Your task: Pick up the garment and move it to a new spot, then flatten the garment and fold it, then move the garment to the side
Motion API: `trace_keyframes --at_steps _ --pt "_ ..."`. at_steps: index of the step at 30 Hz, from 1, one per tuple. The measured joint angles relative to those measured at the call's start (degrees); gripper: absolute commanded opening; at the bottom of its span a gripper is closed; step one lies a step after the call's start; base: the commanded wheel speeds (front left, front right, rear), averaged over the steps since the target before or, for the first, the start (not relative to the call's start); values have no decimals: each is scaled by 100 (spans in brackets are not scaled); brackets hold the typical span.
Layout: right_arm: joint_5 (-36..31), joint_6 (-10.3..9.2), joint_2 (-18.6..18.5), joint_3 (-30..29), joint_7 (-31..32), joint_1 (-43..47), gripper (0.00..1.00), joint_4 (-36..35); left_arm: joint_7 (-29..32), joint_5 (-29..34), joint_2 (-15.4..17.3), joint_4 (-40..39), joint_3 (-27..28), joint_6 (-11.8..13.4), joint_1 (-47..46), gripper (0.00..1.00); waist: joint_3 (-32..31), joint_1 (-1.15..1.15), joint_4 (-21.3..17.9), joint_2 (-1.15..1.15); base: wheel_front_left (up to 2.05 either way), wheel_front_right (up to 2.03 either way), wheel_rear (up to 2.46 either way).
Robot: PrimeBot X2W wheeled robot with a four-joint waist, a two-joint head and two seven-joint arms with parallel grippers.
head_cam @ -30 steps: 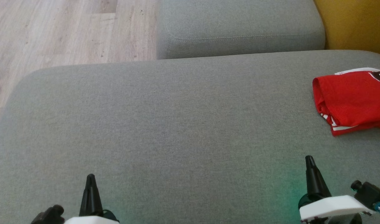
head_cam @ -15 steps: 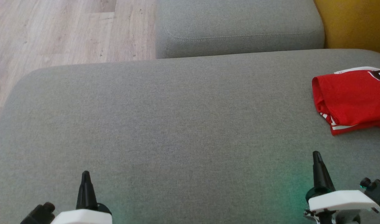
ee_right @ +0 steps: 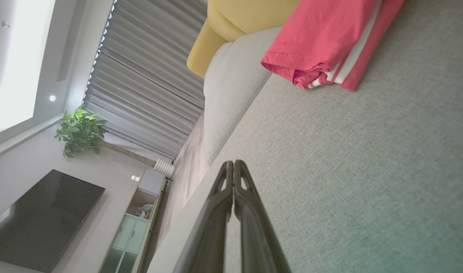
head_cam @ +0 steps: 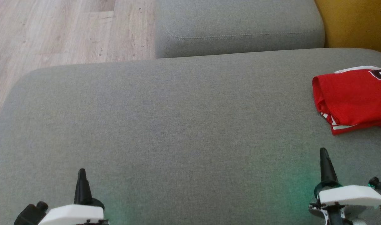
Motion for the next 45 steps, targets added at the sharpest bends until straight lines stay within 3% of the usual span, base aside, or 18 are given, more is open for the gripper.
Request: trace_keyframes --at_steps 45 --pt "2919 0 5 -623 720 -572 0 109 748 -3003 -4 323 591 -441 -624 0 56 0 -59 0 0 0 0"
